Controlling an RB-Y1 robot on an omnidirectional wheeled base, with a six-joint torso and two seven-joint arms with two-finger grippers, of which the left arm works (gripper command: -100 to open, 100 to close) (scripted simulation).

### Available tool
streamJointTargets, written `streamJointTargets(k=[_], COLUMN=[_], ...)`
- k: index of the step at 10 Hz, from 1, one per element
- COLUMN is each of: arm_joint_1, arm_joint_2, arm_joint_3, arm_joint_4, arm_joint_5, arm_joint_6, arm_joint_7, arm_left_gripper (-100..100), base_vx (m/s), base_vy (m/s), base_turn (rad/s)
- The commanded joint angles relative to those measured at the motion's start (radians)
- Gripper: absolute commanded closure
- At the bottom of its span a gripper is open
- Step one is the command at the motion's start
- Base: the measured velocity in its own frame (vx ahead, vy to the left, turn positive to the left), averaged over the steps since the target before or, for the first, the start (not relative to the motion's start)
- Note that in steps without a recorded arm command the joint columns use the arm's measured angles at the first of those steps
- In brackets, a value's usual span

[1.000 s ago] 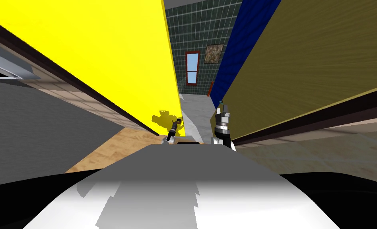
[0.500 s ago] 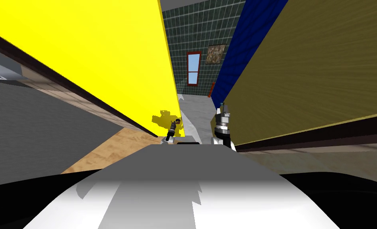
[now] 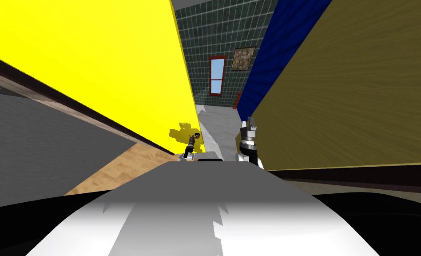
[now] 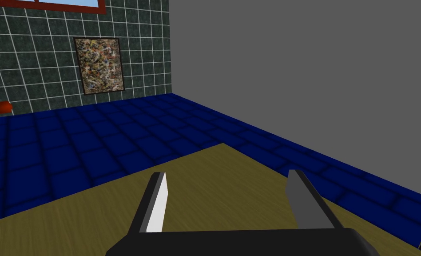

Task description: Push the door open

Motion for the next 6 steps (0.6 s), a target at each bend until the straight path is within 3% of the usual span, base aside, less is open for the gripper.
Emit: streamJointTargets(k=[1, 6], arm_joint_1=[-0.019, -0.016], arm_joint_2=[0.015, 0.016], arm_joint_3=[0.029, 0.078], arm_joint_4=[0.025, 0.028], arm_joint_5=[0.014, 0.04], arm_joint_6=[-0.014, -0.015], arm_joint_7=[-0.008, -0.028], arm_left_gripper=[100, 100], base_vx=[0.149, 0.155], base_vy=[-0.088, -0.082], base_turn=[0.059, 0.051])
